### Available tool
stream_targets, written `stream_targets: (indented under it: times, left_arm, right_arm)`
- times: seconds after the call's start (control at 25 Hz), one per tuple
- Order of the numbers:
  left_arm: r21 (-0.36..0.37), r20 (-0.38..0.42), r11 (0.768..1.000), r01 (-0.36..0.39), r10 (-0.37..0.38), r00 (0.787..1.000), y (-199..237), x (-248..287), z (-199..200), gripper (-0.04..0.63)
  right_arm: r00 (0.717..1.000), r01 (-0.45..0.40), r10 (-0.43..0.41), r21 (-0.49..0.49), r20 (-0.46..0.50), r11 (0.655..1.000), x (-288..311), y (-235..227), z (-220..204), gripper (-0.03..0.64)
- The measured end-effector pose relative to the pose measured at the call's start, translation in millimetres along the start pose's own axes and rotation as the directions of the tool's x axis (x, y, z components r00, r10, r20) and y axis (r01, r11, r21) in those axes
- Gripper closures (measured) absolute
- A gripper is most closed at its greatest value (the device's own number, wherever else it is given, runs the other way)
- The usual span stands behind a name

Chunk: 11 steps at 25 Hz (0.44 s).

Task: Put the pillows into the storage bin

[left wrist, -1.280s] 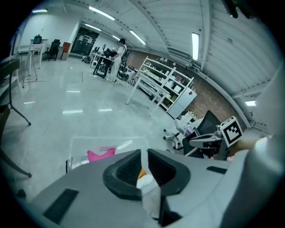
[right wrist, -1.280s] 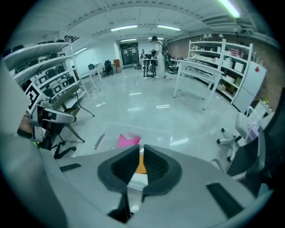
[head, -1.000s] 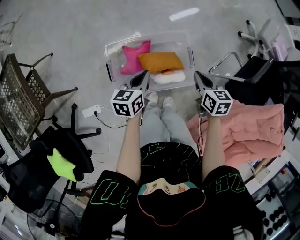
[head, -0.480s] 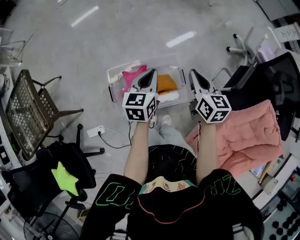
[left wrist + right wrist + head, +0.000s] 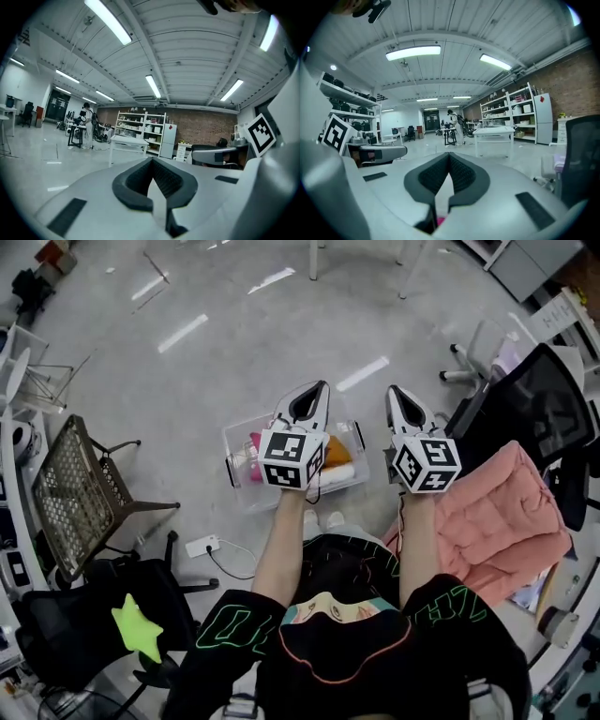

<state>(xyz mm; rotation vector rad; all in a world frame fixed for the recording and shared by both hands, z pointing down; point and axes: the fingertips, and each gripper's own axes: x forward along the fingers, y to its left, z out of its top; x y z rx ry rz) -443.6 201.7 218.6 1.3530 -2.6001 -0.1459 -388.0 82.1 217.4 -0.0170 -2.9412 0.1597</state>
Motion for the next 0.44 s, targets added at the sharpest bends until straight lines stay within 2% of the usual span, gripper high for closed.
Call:
stream_targets:
  times: [0.24, 0.44]
  left_arm:
    - [0.032, 0.076, 0.999, -0.023, 0.021, 0.997, -18.2, 2.6, 33.5, 0.601]
    - [0.045, 0.119, 0.998, -0.035, 0.029, 0.992, -34.1, 8.1, 46.7, 0.601]
  right_arm:
    - [0.998, 0.033, -0.03, -0.045, 0.059, 0.998, -24.9, -22.1, 29.7, 0.615]
    - [0.995, 0.042, -0.036, -0.067, 0.095, 0.997, -38.6, -42.1, 45.7, 0.615]
